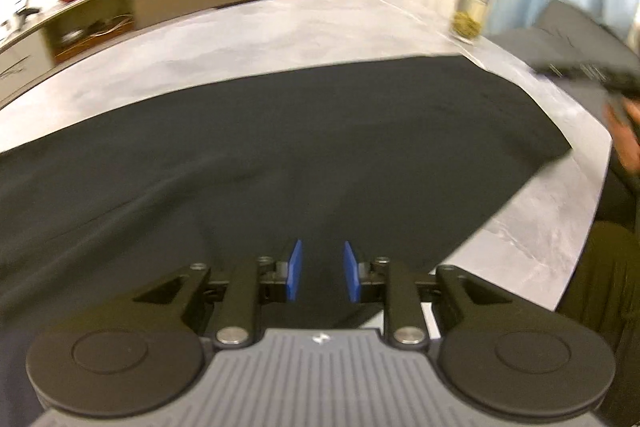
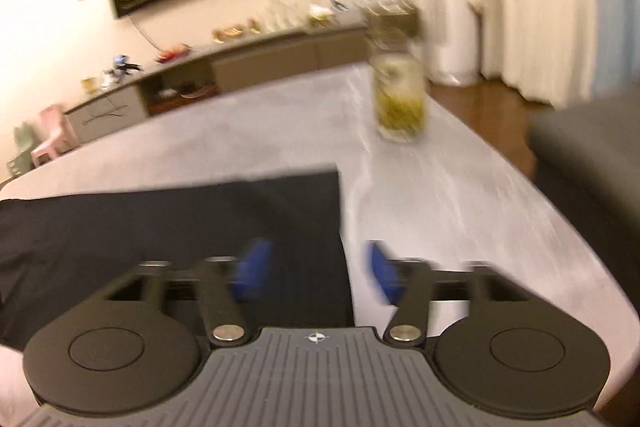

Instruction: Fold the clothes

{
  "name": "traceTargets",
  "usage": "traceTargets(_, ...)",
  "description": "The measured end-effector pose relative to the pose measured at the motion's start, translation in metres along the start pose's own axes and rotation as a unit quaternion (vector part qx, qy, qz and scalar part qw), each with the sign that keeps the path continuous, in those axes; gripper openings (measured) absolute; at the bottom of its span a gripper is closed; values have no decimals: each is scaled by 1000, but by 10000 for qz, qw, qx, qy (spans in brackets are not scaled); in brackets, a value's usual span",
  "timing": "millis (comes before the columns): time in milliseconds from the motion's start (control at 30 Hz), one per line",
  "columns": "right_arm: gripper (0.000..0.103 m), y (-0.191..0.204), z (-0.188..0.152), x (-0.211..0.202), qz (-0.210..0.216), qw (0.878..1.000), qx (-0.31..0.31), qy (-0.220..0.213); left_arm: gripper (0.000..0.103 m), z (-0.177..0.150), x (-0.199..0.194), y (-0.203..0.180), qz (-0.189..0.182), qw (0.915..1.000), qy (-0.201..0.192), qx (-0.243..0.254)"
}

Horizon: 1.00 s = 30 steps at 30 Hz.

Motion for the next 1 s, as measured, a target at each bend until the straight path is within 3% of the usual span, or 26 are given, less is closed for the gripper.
traceTargets(100,70,11,13,46,274,9971,-616,348,24,-7,14,-9,30,9998,214,17)
traceTargets(200,21,17,11,79,298,9903,-1090,809,24,-14,15,-8,58,9998,196,-63)
traceTargets(233,6,21,10,80,256,9886,-1262,777,23,-15,15,-7,50,9997,195,-111)
traceTargets(267,4,25,10,71,239,9886,-1343,642,23,-16,15,-5,43,9997,193,-159)
traceTargets(333,3,39,9,46,283,9873,-1540,280,23,-19,15,-5,48,9996,185,-212)
traceTargets(400,3,66,-6,19,587,9774,-2029,32,23,-20,14,-6,78,9997,180,-150)
traceTargets(500,5,93,-39,2,996,9584,-2661,266,23,-20,12,-9,128,9998,166,-63)
traceTargets(567,12,83,-44,5,1069,9635,-2415,447,23,-20,10,-9,147,9997,160,-64)
traceTargets(667,47,54,-30,4,1365,9784,-1499,414,23,-21,6,-8,165,9997,156,-83)
traceTargets(700,67,45,-23,4,1489,9813,-1162,383,23,-21,6,-8,174,9997,157,-83)
traceTargets(733,74,40,-18,6,1600,9816,-968,385,23,-21,6,-9,187,9997,156,-81)
traceTargets(800,76,39,-13,15,1700,9801,-903,495,24,-21,6,-10,209,9996,153,-78)
traceTargets(867,75,42,-11,35,1567,9808,-978,622,25,-21,7,-11,224,9996,150,-76)
traceTargets(900,69,45,-12,44,1569,9798,-1021,710,25,-21,7,-12,231,9996,149,-75)
traceTargets(1000,14,62,-15,60,1503,9749,-1409,843,25,-22,7,-13,243,9996,149,-77)
Point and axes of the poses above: each gripper's, at about its wrist camera, not at the fingertips, and x roughly the way its jaws point, y to its left, z to its top, the point moved 1 cm from there along x, roughly the way its jaws point, and after that the axes turned 1 degree about -z, right-handed, at the moved point
